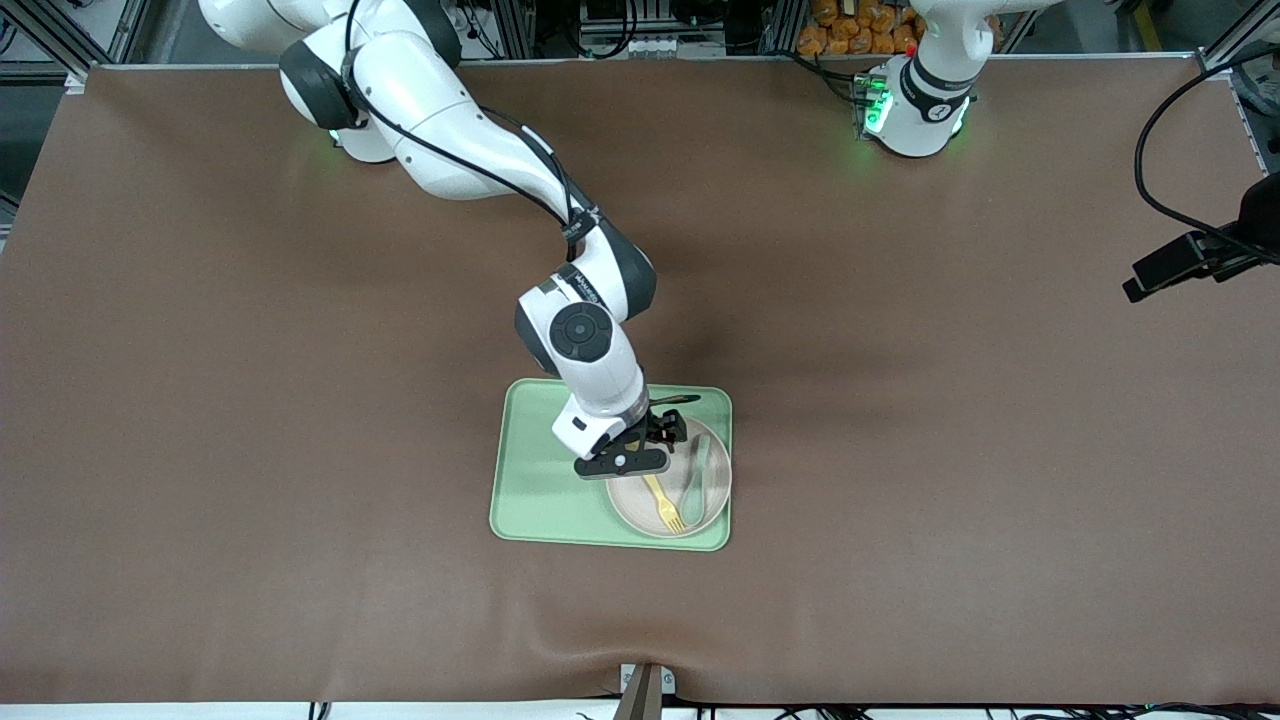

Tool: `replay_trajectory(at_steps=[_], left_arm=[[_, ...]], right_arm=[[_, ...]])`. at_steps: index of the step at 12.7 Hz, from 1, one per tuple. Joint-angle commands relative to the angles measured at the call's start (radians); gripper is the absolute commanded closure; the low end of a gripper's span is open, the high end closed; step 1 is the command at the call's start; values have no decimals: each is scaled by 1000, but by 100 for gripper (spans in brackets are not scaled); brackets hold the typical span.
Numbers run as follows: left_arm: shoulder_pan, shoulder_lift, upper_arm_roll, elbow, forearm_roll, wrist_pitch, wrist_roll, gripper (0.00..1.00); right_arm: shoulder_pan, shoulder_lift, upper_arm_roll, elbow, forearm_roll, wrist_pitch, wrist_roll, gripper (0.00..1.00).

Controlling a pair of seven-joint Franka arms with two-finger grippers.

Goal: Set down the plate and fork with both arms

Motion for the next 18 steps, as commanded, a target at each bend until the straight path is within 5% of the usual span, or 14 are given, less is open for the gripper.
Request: replay_trajectory(at_steps=[1, 4, 18], left_arm=[[36, -55, -11, -23, 23, -26, 26, 0], [-128, -88, 96, -29, 98, -34, 43, 0], [-98, -32, 104, -35, -23, 27, 43, 0]], right_arm=[[20, 46, -10, 51, -105, 24, -44, 0], [25, 61, -8, 48, -107, 81, -124, 0], [43, 117, -6, 41, -107, 144, -121, 0]])
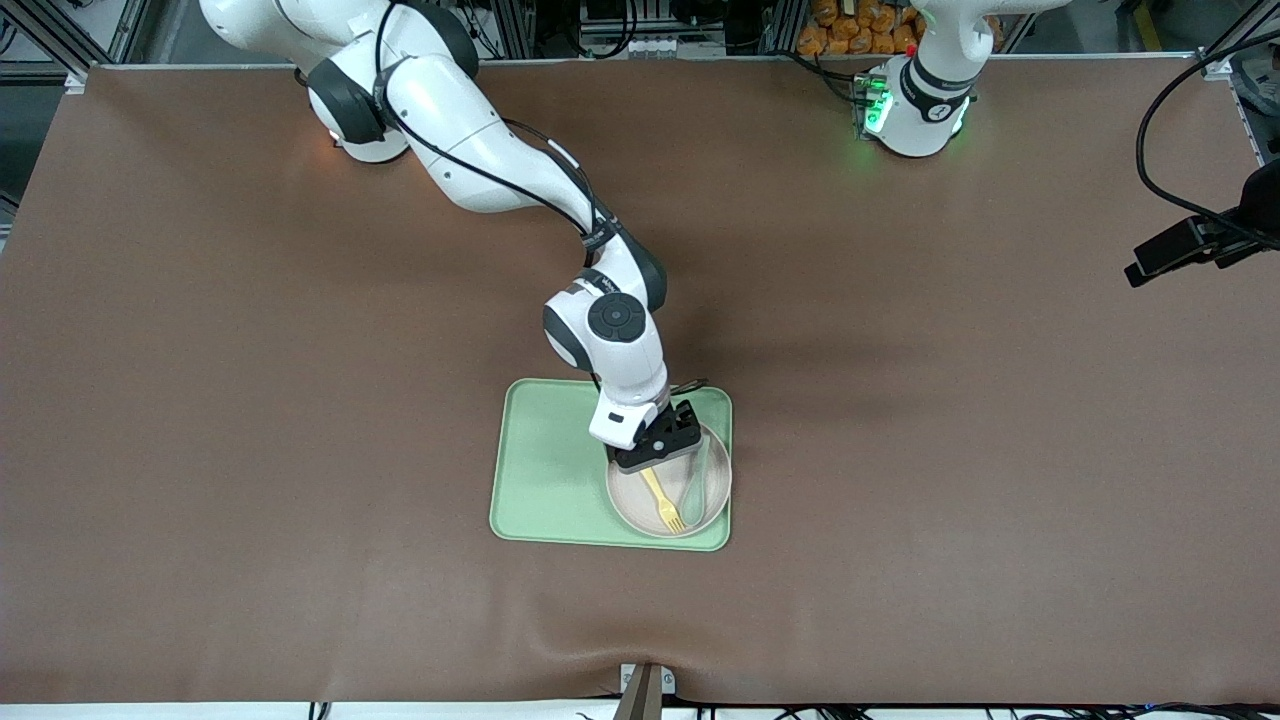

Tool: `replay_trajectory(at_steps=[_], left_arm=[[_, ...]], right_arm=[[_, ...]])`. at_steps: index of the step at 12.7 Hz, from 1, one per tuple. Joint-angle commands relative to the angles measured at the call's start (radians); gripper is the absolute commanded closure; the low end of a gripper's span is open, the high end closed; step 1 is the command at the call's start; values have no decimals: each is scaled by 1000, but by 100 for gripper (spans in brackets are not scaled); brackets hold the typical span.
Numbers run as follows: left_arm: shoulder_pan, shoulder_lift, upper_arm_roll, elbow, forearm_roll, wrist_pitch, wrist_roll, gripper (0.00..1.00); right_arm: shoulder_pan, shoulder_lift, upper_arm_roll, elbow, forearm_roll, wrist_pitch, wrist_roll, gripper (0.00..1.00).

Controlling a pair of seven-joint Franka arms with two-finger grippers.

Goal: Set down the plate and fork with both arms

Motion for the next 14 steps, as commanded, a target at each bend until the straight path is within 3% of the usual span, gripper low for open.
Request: replay_trajectory(at_steps=[1, 4, 6, 7, 8, 14], left_arm=[[16, -10, 0, -2, -19, 21, 17, 0], [17, -22, -5, -33, -20, 24, 29, 0], [23, -30, -5, -56, -20, 24, 31, 0], [23, -39, -5, -73, -20, 42, 31, 0], [25, -47, -3, -82, -20, 67, 31, 0], [29, -53, -5, -83, -20, 75, 31, 0]], right_arm=[[6, 28, -8, 39, -16, 5, 4, 0], [6, 28, -8, 38, -18, 10, 3, 1], [4, 28, -6, 38, -16, 10, 1, 63], [6, 28, -8, 38, -18, 8, 1, 89], [6, 28, -8, 38, -18, 8, 3, 100], [15, 18, -6, 38, -12, 4, 13, 100]])
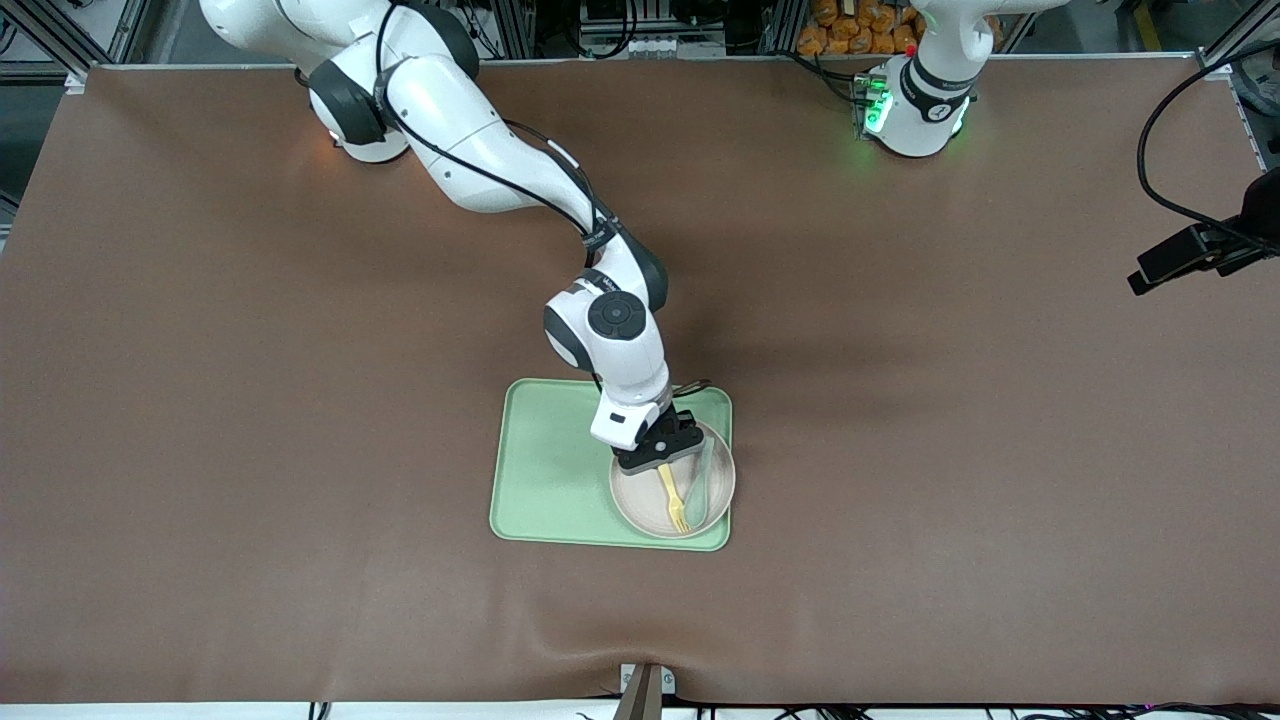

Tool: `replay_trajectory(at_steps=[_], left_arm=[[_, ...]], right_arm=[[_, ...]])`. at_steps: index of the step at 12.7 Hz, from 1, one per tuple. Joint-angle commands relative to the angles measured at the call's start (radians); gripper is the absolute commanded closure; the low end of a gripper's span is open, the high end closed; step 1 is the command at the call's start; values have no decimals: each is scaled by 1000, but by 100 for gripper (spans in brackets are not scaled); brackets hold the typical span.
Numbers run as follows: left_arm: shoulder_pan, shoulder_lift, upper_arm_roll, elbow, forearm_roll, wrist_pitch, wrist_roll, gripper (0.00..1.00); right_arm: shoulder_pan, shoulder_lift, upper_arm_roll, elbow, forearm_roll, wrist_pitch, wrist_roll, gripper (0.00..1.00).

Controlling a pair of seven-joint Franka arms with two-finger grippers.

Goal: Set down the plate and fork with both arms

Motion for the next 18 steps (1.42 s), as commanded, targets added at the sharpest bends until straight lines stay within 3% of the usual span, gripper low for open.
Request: replay_trajectory(at_steps=[1, 7, 13, 18], left_arm=[[14, -33, -4, -34, -16, 23, 23, 0], [14, -33, -6, -33, -15, 43, 76, 0], [14, -35, -7, -33, -15, 3, 36, 0], [14, -35, -7, -33, -15, -9, 38, 0]], right_arm=[[12, 7, -4, 16, -9, -10, 27, 100], [18, -125, -2, -85, -3, -42, 90, 100], [-38, -240, -4, -95, 6, -258, 98, 100], [-140, -372, -6, -331, 6, -264, 162, 100]])
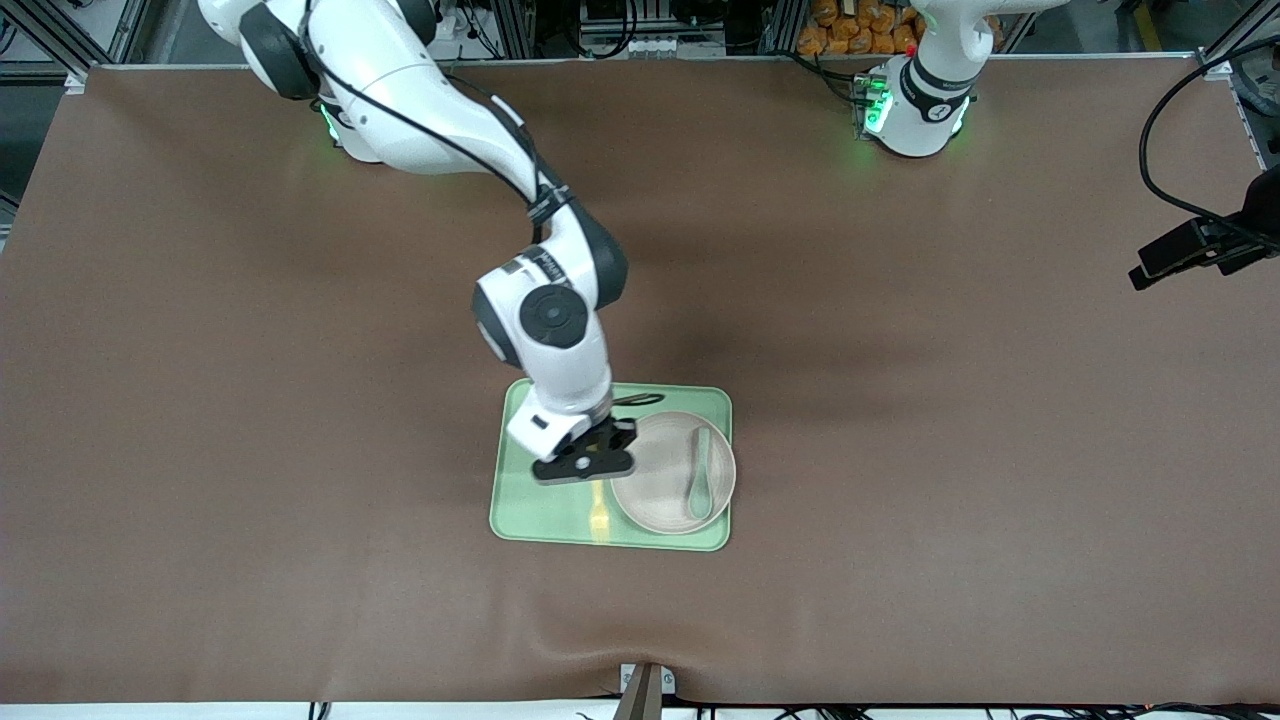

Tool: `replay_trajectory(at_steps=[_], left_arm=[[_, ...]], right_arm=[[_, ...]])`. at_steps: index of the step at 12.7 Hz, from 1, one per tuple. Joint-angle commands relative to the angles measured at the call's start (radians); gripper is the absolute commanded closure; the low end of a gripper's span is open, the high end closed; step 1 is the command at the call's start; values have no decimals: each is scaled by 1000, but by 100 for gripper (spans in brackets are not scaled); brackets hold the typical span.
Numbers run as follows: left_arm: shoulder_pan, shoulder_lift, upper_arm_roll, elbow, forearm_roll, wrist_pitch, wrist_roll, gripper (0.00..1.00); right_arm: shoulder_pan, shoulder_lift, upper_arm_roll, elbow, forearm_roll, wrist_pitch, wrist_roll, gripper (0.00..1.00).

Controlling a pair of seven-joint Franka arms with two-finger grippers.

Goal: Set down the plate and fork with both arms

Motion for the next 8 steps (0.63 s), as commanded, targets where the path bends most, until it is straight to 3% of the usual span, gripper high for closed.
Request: replay_trajectory(at_steps=[1, 6, 8], left_arm=[[8, -28, -6, -24, -14, -6, -11, 0], [7, -29, -6, -26, -14, -9, -9, 0], [8, -29, -6, -26, -14, -9, -6, 0]], right_arm=[[-40, -126, 11, -224, 2, 23, 45, 100], [-47, -192, 13, -474, 18, 251, 106, 100], [-42, -186, 14, -490, 18, 290, 133, 100]])
